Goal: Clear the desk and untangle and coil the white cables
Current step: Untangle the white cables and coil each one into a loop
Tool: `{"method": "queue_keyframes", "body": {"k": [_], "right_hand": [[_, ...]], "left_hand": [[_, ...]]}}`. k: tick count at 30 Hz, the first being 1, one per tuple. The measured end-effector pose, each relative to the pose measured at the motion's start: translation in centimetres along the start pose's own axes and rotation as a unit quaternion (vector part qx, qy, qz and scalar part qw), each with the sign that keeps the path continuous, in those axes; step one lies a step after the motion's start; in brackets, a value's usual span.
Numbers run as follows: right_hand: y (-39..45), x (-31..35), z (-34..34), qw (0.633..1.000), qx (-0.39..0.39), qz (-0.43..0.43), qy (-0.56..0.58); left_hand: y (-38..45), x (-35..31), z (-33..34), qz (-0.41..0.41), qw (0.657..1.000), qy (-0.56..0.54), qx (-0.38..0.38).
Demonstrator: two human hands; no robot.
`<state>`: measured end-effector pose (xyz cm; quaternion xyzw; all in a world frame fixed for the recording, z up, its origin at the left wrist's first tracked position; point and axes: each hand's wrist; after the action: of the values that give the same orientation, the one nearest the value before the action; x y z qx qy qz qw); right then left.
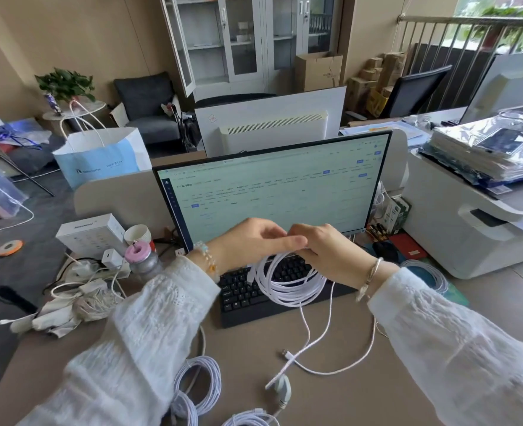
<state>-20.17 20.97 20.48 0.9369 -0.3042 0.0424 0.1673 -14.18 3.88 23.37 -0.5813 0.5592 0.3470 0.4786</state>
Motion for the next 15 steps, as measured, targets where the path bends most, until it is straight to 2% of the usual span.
{"method": "queue_keyframes", "body": {"k": [5, 10, 13, 15], "right_hand": [[0.2, 0.4, -0.2, 0.998, 0.009, 0.027, 0.052], [-0.3, 0.4, -0.3, 0.99, 0.005, 0.058, 0.13], [-0.3, 0.2, -0.2, 0.972, 0.005, 0.072, 0.225], [-0.4, -0.2, -0.2, 0.949, 0.0, 0.08, 0.305]], "left_hand": [[0.6, -0.2, 1.0, -0.056, 0.994, -0.081, 0.051], [0.0, -0.2, 0.8, -0.078, 0.989, -0.088, 0.087], [-0.4, -0.4, 0.4, -0.063, 0.987, -0.102, 0.104], [-0.7, -0.4, -0.2, -0.055, 0.982, -0.152, 0.096]]}}
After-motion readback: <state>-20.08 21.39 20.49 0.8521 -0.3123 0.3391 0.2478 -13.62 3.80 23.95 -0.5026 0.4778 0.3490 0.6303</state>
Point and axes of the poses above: each hand's wrist, its own y-axis towards the middle knuckle, its own z-axis out of the palm, x = y × z, and after that the axes turned 15 degrees about -y, right-handed
